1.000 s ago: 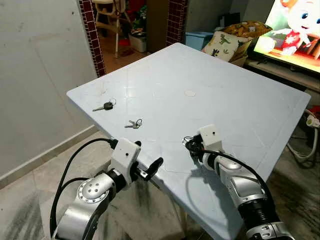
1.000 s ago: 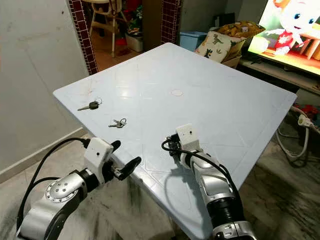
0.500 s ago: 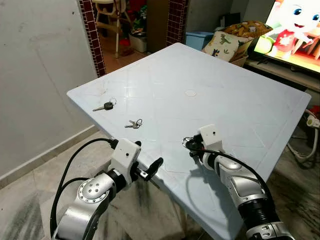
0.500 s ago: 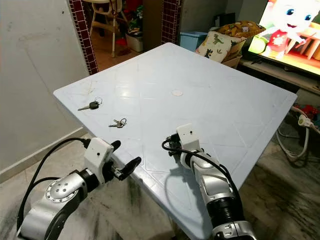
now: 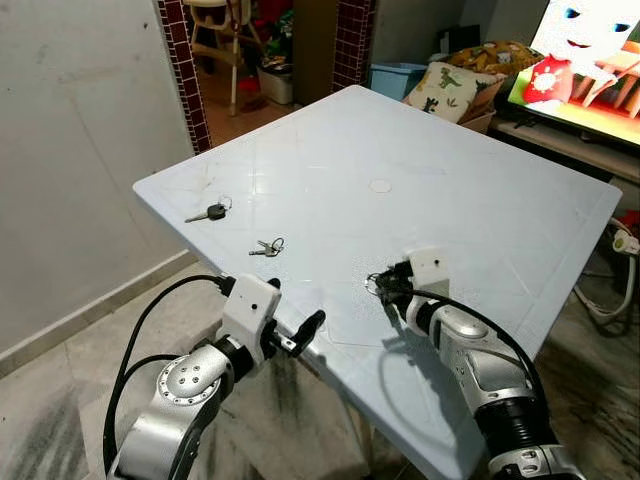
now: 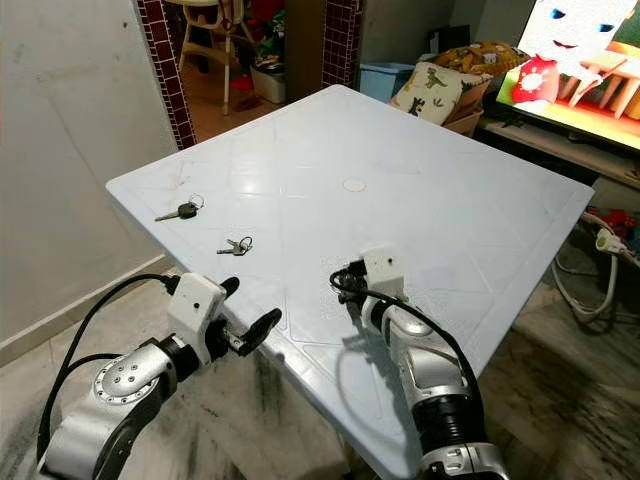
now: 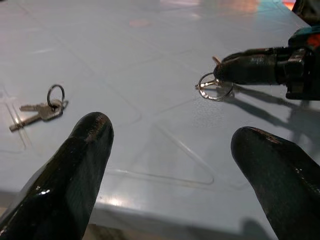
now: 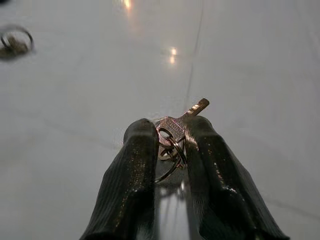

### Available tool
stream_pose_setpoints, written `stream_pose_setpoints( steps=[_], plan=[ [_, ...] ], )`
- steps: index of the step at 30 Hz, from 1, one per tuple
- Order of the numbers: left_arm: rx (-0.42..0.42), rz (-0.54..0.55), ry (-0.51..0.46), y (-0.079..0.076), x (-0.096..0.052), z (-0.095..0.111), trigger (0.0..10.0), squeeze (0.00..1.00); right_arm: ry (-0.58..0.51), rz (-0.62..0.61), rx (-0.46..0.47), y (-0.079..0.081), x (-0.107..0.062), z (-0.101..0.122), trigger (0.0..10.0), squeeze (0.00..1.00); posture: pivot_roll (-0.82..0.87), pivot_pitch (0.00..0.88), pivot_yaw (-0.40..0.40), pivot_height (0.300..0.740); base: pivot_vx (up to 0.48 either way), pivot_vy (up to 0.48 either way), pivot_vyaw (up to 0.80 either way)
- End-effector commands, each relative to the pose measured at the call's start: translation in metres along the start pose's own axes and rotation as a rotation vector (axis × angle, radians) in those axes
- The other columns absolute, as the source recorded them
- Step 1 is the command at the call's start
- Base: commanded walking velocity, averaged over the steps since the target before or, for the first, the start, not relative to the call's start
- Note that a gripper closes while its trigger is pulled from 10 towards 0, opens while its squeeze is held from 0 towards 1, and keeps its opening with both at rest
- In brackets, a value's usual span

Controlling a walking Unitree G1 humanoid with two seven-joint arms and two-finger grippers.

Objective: Hang keys on a hook

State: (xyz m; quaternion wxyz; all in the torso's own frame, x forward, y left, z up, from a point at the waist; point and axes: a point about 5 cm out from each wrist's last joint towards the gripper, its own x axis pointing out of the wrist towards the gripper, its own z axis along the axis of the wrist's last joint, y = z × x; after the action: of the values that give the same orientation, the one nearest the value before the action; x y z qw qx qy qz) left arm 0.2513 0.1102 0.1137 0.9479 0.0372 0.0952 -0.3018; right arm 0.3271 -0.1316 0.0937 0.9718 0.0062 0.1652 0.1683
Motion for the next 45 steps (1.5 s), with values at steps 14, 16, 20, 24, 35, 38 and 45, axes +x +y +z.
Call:
stream_pose_setpoints(
  steps=[14, 16, 20, 24, 35, 38, 45],
  plan=[
    [0.014, 0.034, -0.005, 0.004, 0.002, 0.000, 10.0, 0.00, -0.202, 0.016, 0.100, 0.003, -0.002, 0.036, 0.0, 0.00, 0.01, 0.000, -0.026, 0.740, 0.000, 0.000, 0.00],
    [0.016, 0.034, -0.006, 0.004, 0.002, 0.000, 10.0, 0.00, -0.228, 0.027, 0.111, 0.004, -0.002, 0.040, 0.0, 0.00, 0.01, 0.000, -0.026, 0.740, 0.000, 0.000, 0.00],
    [0.020, 0.036, -0.006, 0.005, 0.003, 0.000, 10.0, 0.00, -0.303, 0.071, 0.176, 0.009, -0.004, 0.054, 0.0, 0.00, 0.01, 0.000, -0.025, 0.740, 0.000, 0.000, 0.00],
    [0.036, 0.058, -0.009, 0.007, 0.004, 0.000, 10.0, 0.00, -0.359, 0.127, 0.250, 0.014, -0.007, 0.067, 10.0, 0.00, 0.01, 0.000, -0.026, 0.740, 0.000, 0.000, 0.00],
    [0.046, 0.093, -0.015, 0.011, 0.005, 0.001, 10.0, 0.00, -0.325, 0.199, 0.032, 0.030, -0.009, 0.058, 10.0, 1.00, 0.01, 0.000, -0.028, 0.740, 0.000, 0.000, 0.00],
    [0.046, 0.091, -0.014, 0.010, 0.005, 0.000, 10.0, 0.00, -0.318, 0.205, 0.019, 0.032, -0.010, 0.055, 10.0, 1.00, 0.01, 0.000, -0.027, 0.740, 0.000, 0.000, 0.00],
    [0.045, 0.086, -0.010, 0.010, 0.005, -0.001, 10.0, 0.00, -0.295, 0.201, -0.027, 0.030, -0.011, 0.050, 10.0, 1.00, 0.01, 0.000, -0.026, 0.740, 0.000, 0.000, 0.00]
  ],
)
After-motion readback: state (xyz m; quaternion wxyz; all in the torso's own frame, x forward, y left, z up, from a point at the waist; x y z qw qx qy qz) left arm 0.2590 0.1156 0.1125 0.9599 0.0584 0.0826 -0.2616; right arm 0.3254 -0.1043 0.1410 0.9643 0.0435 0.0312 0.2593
